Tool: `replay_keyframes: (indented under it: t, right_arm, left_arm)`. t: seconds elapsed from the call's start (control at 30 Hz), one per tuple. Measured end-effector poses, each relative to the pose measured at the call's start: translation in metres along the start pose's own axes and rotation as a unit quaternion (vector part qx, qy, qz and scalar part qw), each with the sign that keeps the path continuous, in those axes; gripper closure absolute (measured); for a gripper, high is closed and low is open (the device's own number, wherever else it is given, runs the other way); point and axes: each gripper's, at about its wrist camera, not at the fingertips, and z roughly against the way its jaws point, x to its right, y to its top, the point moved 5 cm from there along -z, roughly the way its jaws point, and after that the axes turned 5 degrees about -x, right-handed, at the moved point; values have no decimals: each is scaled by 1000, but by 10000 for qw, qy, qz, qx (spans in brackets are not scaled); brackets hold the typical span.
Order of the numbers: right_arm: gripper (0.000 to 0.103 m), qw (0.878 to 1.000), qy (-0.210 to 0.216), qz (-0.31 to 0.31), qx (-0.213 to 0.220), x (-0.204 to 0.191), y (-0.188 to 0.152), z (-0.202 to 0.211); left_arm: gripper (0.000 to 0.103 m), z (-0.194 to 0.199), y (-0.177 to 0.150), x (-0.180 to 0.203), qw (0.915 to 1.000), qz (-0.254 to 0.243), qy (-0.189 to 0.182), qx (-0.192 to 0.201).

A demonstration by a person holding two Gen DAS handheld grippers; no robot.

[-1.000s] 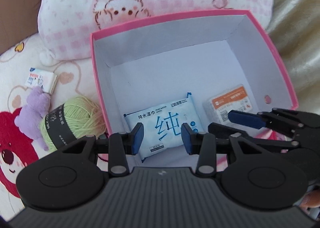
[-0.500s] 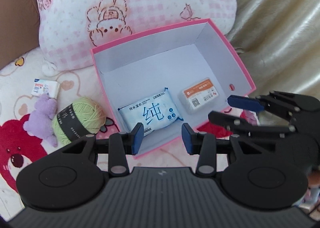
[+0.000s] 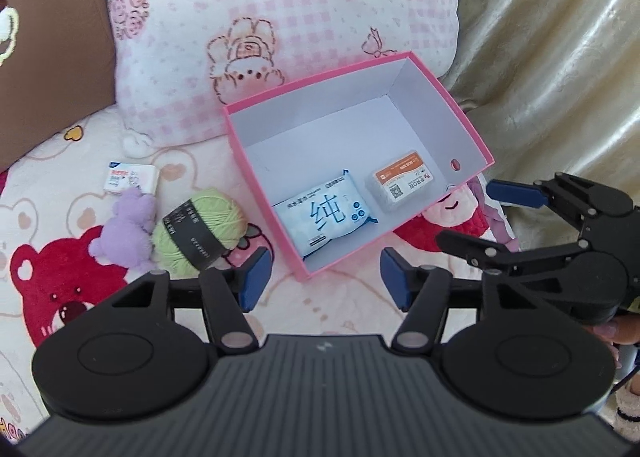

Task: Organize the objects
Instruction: 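Withdraw the left gripper and move it toward the orange sponge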

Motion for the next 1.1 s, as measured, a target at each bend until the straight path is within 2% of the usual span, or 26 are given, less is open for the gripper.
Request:
replay_keyframes:
  t: [0.47, 0.8, 1.1]
  right_arm:
    - [22, 9996, -50, 216, 179, -47, -5, 39]
    - [22, 9986, 187, 454, 183, -88, -6, 52]
    - [22, 9954, 421, 857, -26, -133, -17, 54]
  left_arm:
    - [39, 45, -35, -33, 9999, -11, -82, 64]
    - [35, 69, -52, -51, 9999, -86, -29, 112]
    - [34, 82, -71, -69, 10000, -65, -5, 72]
